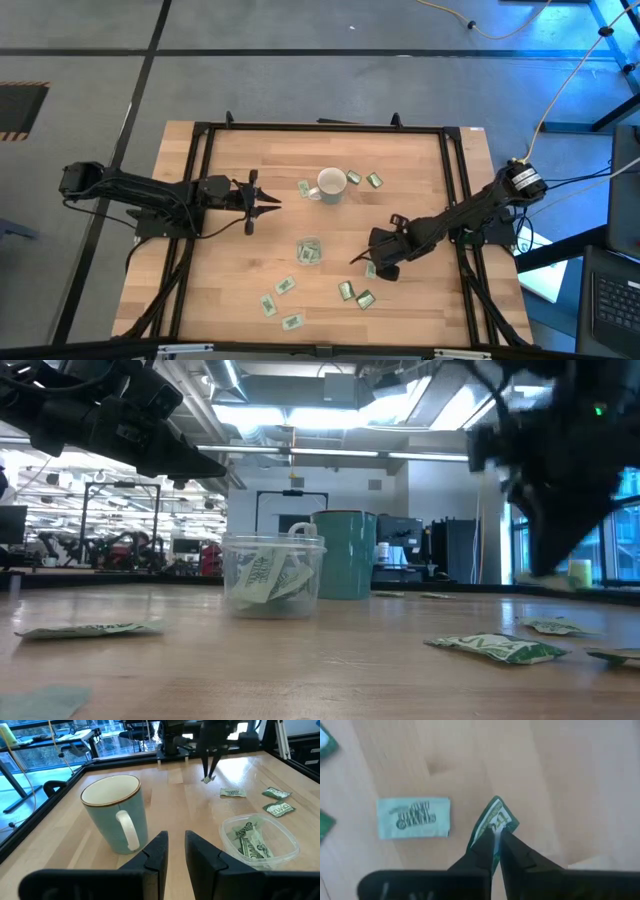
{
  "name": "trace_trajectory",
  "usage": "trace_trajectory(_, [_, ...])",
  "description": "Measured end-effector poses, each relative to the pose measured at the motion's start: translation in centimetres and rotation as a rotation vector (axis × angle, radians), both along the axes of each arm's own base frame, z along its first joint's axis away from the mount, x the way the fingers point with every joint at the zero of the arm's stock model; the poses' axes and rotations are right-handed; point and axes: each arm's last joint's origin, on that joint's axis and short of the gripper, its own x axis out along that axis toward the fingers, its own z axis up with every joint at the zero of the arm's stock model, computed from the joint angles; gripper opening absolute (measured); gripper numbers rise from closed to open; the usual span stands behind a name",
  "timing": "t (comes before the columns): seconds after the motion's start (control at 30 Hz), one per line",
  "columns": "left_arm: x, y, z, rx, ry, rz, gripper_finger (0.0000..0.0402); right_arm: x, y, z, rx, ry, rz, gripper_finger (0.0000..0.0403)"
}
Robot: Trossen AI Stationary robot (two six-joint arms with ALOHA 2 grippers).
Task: Pick and place Stevia / Truvia into bins
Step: Put the green stevia packet into the transparent bin
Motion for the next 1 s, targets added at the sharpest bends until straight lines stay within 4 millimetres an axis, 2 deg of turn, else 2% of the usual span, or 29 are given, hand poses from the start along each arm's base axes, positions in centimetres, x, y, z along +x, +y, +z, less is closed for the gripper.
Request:
trace_trajectory(0.1, [0.0, 0.0, 0.0, 0.0, 0.0, 0.0, 0.0059, 1.4, 0.0, 1.6, -0.051, -0.083, 0.091, 0.0017])
trace_trajectory(0.37, [0.0, 0.0, 0.0, -0.04, -0.003, 0.005, 0.0059, 6.8, -0.1, 6.8, -0.178, -0.535, 0.438, 0.0018])
trace_trajectory(0.47, [0.0, 0.0, 0.0, -0.045, -0.003, 0.006, 0.0059, 8.0, -0.6, 8.0, -0.238, -0.68, 0.516, 0.002])
trace_trajectory(0.57, [0.0, 0.0, 0.0, -0.045, -0.003, 0.006, 0.0059, 8.9, -0.8, 8.7, -0.217, -0.793, 0.588, 0.002])
trace_trajectory(0.73, [0.0, 0.0, 0.0, -0.054, -0.004, 0.008, 0.0059, 10.3, -1.5, 7.5, -0.175, -0.823, 0.605, 0.0021])
trace_trajectory(1.0, [0.0, 0.0, 0.0, -0.07, -0.004, 0.012, 0.0059, 12.7, -1.8, 3.0, -0.118, -0.733, 0.627, 0.0022])
